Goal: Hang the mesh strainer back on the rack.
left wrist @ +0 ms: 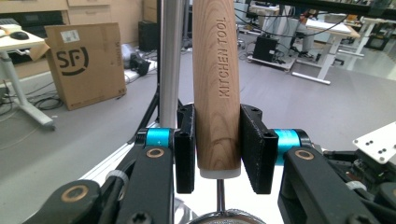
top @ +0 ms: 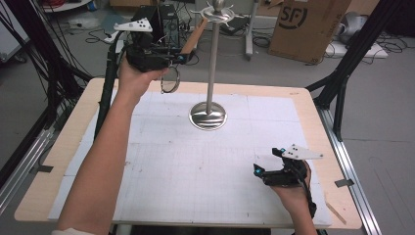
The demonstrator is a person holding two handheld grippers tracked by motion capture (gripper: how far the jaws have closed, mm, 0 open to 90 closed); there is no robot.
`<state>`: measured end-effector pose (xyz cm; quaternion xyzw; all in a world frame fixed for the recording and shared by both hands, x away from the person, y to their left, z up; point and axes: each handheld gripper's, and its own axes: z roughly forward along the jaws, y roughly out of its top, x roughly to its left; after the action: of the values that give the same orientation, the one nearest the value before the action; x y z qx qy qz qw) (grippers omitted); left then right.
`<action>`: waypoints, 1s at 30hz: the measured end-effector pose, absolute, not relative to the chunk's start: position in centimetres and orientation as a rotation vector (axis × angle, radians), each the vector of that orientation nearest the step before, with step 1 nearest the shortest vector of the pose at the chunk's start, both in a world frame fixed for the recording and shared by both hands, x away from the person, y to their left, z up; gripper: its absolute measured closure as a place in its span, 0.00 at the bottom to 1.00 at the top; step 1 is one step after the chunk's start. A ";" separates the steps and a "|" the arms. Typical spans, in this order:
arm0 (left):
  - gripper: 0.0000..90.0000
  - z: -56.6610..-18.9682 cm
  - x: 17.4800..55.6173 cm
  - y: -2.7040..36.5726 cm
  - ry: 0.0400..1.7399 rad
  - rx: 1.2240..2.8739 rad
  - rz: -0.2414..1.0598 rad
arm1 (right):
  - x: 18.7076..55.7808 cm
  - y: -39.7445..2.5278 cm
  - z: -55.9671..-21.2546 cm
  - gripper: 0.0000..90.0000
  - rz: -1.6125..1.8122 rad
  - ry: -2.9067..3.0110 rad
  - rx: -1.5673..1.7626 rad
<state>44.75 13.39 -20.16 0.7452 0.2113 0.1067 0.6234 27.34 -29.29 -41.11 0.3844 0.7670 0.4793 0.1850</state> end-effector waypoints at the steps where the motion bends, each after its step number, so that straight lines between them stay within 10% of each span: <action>1: 0.76 -20.2 44.7 13.3 0.488 1.711 0.246 | 27.3 -29.3 -41.1 0.04 1.349 2.161 1.082; 30: 0.78 -21.8 45.3 10.1 0.538 1.759 0.266 | 27.3 -29.1 -41.2 0.04 1.349 2.167 1.088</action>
<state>45.28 10.12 -21.78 0.7582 0.2320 0.1148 0.5984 27.28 -29.08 -41.16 0.3855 0.7678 0.4780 0.1825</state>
